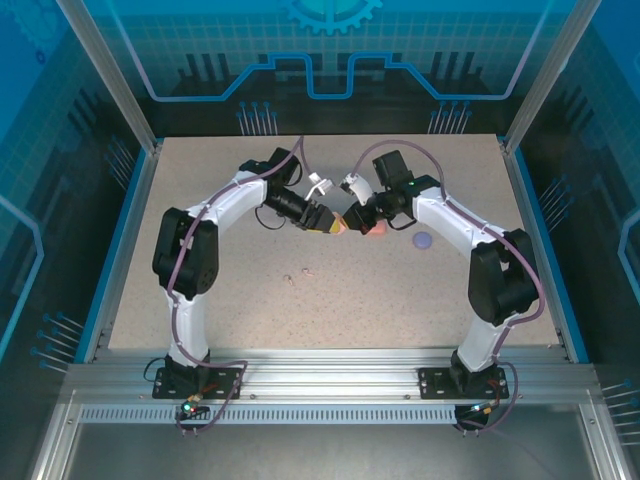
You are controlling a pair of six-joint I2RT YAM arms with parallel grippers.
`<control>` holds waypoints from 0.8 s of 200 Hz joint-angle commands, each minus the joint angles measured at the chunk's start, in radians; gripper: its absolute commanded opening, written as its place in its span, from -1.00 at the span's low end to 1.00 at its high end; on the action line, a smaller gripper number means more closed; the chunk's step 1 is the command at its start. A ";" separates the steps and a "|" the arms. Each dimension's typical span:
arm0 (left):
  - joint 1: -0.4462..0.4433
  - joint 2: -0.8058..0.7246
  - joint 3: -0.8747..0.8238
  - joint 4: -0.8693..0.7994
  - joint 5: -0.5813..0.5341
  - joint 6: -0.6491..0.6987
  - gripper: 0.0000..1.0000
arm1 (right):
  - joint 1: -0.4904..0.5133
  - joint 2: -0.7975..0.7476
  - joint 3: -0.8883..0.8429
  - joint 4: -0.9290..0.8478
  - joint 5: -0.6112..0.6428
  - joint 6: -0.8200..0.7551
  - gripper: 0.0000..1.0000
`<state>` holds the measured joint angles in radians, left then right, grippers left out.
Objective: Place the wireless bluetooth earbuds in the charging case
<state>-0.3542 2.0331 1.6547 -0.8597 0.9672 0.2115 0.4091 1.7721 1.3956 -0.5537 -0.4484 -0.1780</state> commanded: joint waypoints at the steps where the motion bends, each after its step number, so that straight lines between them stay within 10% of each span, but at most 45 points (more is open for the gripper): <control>1: -0.005 0.011 0.027 -0.012 0.041 0.017 0.06 | 0.017 0.004 0.027 -0.010 -0.014 -0.009 -1.00; 160: -0.005 0.016 0.029 0.001 0.065 0.014 -0.54 | 0.029 0.007 0.052 -0.023 0.011 -0.008 -1.00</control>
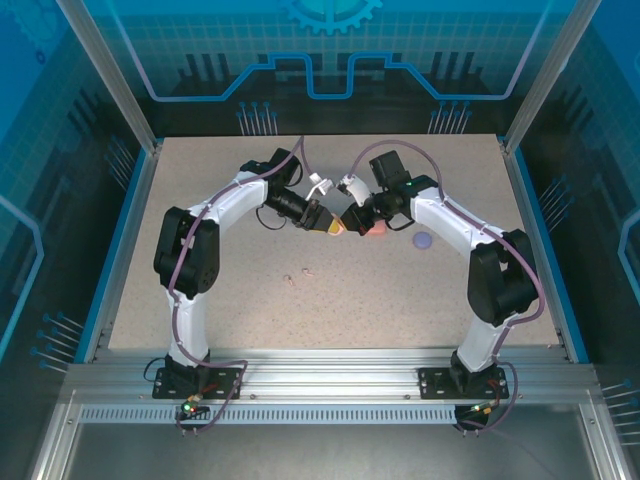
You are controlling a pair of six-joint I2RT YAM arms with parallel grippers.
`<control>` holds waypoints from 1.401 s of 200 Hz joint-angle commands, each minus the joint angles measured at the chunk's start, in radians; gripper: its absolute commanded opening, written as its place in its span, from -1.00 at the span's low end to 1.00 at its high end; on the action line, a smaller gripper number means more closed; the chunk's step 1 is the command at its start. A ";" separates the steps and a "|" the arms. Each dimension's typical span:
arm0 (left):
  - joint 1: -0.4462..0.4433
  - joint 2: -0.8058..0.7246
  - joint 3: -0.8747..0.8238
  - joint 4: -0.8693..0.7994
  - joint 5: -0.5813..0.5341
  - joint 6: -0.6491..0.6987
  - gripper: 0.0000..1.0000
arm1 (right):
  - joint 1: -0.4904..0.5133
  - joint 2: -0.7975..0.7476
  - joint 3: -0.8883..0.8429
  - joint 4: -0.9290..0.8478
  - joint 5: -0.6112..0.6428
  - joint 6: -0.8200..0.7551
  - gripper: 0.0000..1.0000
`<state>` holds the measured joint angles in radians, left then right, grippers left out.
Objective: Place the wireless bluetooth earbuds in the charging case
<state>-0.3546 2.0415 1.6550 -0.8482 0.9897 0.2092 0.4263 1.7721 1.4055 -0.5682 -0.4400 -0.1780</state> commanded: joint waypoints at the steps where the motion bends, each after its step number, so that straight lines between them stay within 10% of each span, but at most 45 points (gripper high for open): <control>1: -0.005 0.008 0.029 -0.011 0.043 0.016 -0.55 | 0.011 0.006 0.042 -0.009 0.003 -0.008 -1.00; 42: -0.004 0.005 0.028 -0.008 0.041 0.018 -0.93 | 0.006 -0.005 0.044 0.000 0.025 0.022 -1.00; 78: 0.005 -0.020 -0.007 0.053 0.006 -0.016 -1.00 | -0.040 -0.092 -0.010 0.069 -0.008 0.101 -0.21; 126: 0.044 -0.117 -0.139 0.272 -0.074 -0.143 -1.00 | -0.082 -0.229 -0.093 0.086 0.058 0.174 0.21; 280: 0.049 -0.677 -0.752 0.971 -0.575 -0.376 -1.00 | -0.042 -0.313 -0.217 0.085 0.294 0.533 0.31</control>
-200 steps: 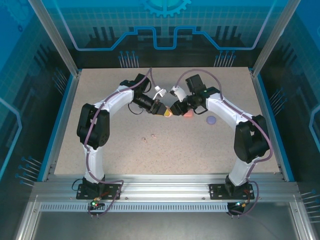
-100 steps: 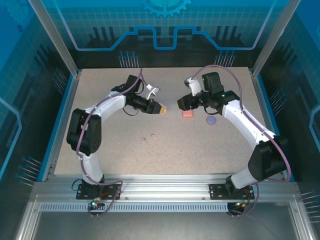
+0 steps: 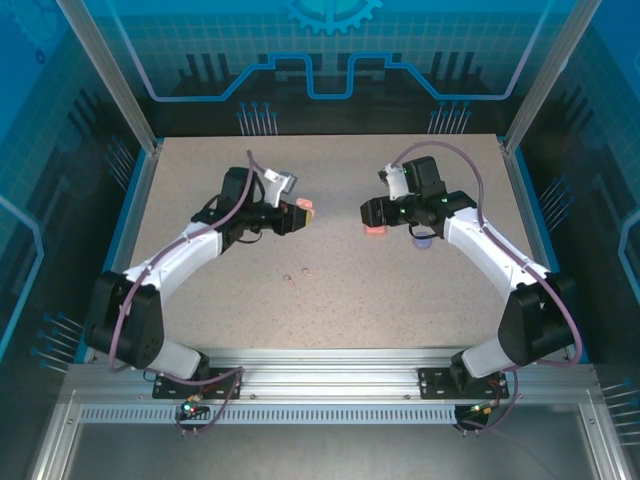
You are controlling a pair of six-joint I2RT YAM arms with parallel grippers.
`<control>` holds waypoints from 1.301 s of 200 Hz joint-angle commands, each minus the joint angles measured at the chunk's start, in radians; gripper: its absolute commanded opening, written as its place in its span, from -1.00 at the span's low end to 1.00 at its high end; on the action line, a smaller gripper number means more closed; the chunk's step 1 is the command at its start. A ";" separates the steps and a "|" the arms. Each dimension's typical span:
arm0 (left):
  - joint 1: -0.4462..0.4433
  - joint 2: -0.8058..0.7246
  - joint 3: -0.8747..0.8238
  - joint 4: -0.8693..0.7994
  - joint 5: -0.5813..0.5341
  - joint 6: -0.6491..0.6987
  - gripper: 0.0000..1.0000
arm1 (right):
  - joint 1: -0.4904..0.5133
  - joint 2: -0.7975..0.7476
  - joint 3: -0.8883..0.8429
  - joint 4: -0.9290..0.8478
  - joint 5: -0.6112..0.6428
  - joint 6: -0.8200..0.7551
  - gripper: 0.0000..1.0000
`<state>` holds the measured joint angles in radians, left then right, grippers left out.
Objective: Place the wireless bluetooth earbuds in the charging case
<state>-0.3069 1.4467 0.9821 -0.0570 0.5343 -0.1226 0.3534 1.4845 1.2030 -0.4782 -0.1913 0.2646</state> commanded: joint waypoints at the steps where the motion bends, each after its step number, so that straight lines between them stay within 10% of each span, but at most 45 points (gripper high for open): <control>1: 0.000 -0.086 -0.083 0.184 -0.125 -0.044 -1.00 | 0.033 -0.026 -0.015 -0.006 0.046 0.092 0.31; 159: 0.009 -0.400 -0.375 0.433 -0.522 -0.256 -1.00 | 0.558 0.375 0.200 -0.104 0.226 0.159 0.23; 260: 0.044 -0.518 -0.348 0.387 -0.605 -0.302 -1.00 | 0.634 0.648 0.448 -0.201 0.346 0.147 -0.12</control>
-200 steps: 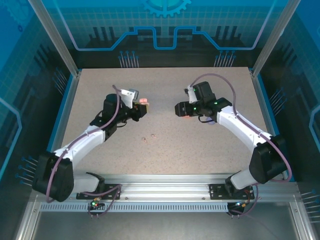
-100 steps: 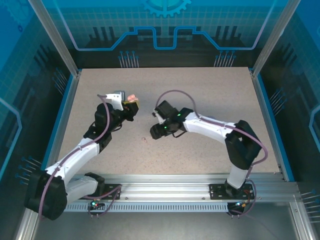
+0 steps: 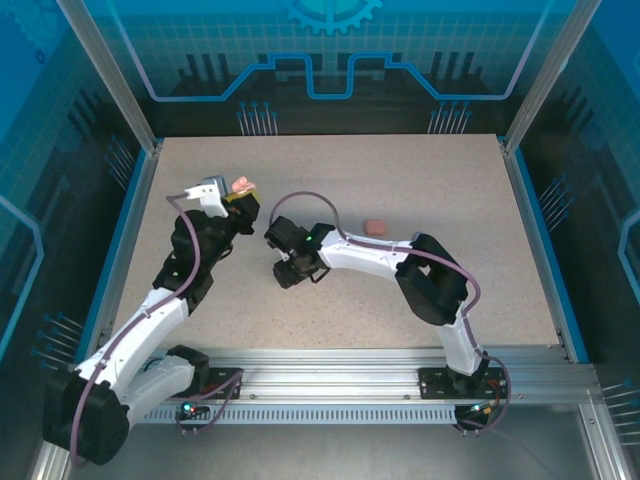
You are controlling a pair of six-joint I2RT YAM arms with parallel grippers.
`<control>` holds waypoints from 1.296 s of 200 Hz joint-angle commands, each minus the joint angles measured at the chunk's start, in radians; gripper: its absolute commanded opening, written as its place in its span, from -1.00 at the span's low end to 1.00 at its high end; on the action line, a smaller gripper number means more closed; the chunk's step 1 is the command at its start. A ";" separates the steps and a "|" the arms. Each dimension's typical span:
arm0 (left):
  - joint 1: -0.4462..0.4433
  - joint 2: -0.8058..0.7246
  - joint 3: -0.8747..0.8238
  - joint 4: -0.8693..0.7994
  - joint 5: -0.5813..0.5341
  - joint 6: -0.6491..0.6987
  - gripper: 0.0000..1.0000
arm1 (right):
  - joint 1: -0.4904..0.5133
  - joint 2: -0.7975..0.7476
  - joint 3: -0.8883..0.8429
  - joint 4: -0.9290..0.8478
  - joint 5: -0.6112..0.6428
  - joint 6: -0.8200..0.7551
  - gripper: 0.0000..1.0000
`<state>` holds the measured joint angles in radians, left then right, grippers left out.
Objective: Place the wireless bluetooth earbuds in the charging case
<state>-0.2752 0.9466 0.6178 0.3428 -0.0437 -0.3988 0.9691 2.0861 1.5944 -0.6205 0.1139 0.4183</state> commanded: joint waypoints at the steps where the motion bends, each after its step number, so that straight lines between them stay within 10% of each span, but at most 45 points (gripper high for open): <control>1: 0.013 -0.018 0.017 -0.014 -0.027 -0.026 -1.00 | 0.019 0.049 0.057 -0.059 0.042 -0.006 -0.12; 259: 0.028 -0.012 0.025 -0.026 -0.016 -0.026 -1.00 | 0.038 0.217 0.220 -0.176 0.068 0.054 -0.26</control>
<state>-0.2569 0.9405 0.6189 0.2966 -0.0490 -0.4202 0.9829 2.2726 1.7947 -0.7544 0.1860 0.4419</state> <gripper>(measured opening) 0.229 0.376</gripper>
